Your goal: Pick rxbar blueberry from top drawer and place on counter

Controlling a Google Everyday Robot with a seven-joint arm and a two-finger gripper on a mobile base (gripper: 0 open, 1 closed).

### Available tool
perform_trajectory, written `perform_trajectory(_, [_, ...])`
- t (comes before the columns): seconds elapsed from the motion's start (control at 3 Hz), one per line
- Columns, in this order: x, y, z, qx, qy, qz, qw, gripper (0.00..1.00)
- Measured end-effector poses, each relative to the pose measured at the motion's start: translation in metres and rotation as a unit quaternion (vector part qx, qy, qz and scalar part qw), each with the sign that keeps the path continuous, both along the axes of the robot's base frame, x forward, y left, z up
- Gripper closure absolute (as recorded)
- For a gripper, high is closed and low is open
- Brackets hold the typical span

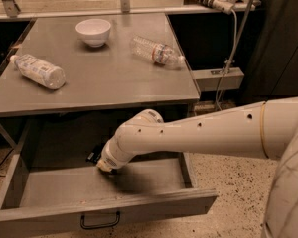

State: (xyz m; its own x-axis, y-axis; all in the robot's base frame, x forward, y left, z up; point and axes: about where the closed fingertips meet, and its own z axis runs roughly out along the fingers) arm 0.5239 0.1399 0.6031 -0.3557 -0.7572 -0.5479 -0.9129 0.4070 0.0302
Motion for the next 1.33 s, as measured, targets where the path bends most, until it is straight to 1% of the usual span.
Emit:
perform_trajectory(0.33, [0.0, 0.0, 0.004, 0.0, 0.0, 0.0, 1.0, 1.0])
perform_trajectory(0.67, [-0.003, -0.012, 0.04, -0.001, -0.024, -0.007, 0.9997, 1.0])
perform_trajectory(1.0, [-0.005, -0.028, 0.085, -0.004, -0.058, -0.016, 0.9982, 1.0])
perform_trajectory(1.33, [-0.01, -0.045, 0.117, -0.011, -0.075, -0.031, 0.9967, 1.0])
